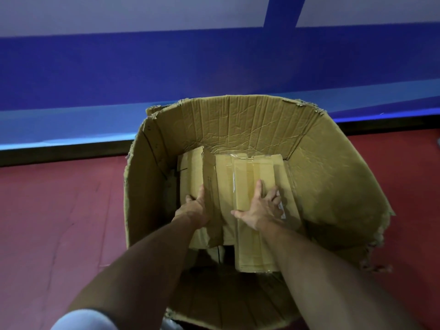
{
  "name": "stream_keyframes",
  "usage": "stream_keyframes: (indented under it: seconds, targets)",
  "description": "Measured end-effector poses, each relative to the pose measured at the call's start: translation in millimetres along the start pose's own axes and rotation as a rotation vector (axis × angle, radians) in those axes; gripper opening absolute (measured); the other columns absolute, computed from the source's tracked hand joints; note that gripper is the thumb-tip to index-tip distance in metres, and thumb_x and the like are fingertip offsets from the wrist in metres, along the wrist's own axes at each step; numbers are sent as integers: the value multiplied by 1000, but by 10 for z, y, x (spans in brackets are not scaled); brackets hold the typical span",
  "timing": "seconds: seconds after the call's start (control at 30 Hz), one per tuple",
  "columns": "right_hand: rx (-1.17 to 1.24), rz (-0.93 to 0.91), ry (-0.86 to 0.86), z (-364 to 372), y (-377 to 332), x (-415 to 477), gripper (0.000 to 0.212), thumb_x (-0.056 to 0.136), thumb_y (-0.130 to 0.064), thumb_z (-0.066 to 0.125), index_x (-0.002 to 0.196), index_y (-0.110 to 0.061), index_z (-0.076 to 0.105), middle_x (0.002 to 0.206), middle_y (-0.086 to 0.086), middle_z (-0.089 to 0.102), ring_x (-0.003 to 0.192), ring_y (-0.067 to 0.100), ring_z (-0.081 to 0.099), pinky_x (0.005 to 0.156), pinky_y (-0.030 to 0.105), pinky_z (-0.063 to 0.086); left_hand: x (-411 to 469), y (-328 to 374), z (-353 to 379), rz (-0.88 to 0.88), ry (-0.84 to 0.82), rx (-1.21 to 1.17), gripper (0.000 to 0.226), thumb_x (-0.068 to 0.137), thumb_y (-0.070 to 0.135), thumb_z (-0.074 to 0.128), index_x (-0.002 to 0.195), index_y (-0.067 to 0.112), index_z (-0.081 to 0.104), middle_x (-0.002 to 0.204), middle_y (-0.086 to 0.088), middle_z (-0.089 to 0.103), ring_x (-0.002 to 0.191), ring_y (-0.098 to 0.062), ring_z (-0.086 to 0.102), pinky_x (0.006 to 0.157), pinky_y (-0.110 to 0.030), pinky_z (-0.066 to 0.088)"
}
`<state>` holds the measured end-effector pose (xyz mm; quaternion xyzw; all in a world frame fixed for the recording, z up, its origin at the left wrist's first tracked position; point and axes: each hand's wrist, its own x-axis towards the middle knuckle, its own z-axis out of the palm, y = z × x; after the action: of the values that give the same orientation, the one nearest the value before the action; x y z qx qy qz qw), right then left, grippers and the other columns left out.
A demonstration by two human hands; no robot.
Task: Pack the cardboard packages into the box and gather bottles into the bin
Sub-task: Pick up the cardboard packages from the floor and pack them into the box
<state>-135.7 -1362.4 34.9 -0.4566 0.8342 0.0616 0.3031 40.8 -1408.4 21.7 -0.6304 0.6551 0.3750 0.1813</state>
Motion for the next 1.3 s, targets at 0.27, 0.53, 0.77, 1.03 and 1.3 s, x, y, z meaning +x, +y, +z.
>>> stream_keyframes:
  seconds: [0.27,0.53,0.77,1.03,1.3]
  targets:
    - [-90,-72,5,50,-60,75,116,77,-71,67,157,-35,-10,161,24,-17,147,46,5,112,56,35,-37,-119,-129,-53,-26,-48,107,93,4,57,150,45,-23,163,-25,-1,133,-42,45,105,-50,47]
    - [-135,-94,-13,38,-22,150,108,79,-71,65,158,-37,-1,160,23,-18,147,47,4,114,56,32,10,-67,-168,26,29,167,99,97,23,56,153,31,-25,161,-21,22,141,-36,35,111,-48,39]
    - [-175,-92,1,59,-9,213,105,78,-72,64,158,-38,5,159,22,-15,144,45,12,109,52,38,73,-15,-156,-119,-17,-15,120,86,42,73,149,41,-30,162,-18,-21,149,-46,0,116,-63,22]
    - [-182,-95,-5,72,1,212,105,79,-74,61,158,-38,1,159,23,-16,144,45,12,109,53,36,156,-20,13,-4,-68,-123,121,79,50,78,144,57,-24,151,-6,-48,147,-49,-15,116,-65,18]
    - [-186,-133,-39,73,32,202,99,86,-73,53,156,-42,-10,156,28,-27,147,50,-4,112,59,27,163,-17,-7,-39,21,-189,121,83,21,76,148,53,-21,152,-10,-45,148,-47,-1,111,-59,32]
